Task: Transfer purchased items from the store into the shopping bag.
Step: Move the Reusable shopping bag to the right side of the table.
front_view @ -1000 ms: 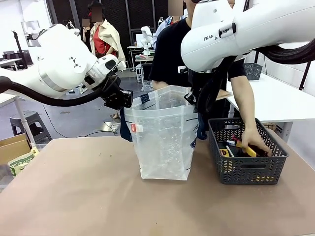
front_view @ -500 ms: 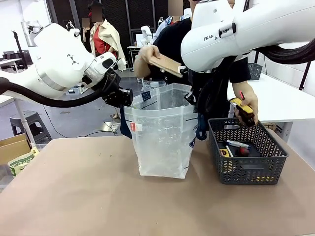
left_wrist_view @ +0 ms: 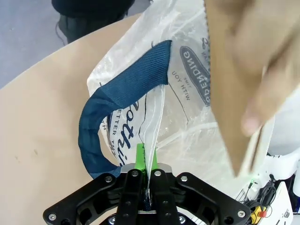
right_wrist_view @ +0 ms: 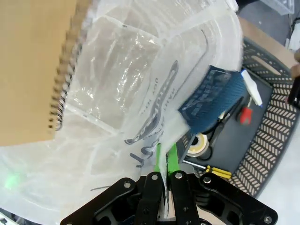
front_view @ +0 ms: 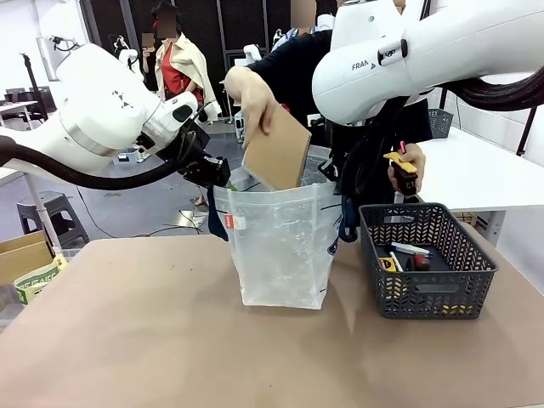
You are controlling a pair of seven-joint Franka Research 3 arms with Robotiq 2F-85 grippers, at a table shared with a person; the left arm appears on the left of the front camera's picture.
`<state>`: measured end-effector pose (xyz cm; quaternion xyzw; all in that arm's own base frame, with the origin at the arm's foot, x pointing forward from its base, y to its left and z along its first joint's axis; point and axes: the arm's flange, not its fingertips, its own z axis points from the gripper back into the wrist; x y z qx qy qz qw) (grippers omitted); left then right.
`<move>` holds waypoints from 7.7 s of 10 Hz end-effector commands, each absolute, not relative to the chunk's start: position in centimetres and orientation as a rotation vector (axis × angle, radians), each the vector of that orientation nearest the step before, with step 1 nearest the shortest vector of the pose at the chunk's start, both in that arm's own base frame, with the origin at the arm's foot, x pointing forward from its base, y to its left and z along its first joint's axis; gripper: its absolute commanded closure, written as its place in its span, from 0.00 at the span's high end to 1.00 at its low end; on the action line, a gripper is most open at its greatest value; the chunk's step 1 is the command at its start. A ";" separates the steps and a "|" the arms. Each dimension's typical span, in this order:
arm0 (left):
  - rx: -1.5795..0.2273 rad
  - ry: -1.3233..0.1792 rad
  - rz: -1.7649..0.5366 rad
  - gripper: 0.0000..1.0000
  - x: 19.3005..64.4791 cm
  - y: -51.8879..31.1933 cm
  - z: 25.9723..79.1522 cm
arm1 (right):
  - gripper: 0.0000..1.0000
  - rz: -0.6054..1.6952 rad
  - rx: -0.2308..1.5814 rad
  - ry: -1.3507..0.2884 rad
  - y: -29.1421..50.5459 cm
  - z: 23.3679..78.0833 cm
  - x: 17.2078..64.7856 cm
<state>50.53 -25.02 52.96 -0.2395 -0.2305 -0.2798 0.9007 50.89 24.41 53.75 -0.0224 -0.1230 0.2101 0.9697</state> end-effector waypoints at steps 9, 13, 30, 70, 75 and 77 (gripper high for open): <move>-0.495 -0.471 -0.601 0.00 50.5 -24.9 52.9 | 0.00 0.418 -0.046 -0.244 24.3 53.7 51.0; -0.495 -0.471 -0.601 0.00 50.5 -24.9 52.9 | 0.00 0.418 -0.046 -0.244 24.3 53.7 51.0; -0.495 -0.471 -0.601 0.00 50.5 -24.9 52.9 | 0.00 0.418 -0.046 -0.244 24.3 53.7 51.0; -0.495 -0.471 -0.601 0.00 50.5 -24.9 52.9 | 0.00 0.418 -0.046 -0.244 24.3 53.7 51.0; -0.495 -0.471 -0.601 0.00 50.5 -24.9 52.9 | 0.00 0.418 -0.046 -0.244 24.3 53.7 51.0; -0.495 -0.471 -0.601 0.00 50.5 -24.9 52.9 | 0.00 0.418 -0.046 -0.244 24.3 53.7 51.0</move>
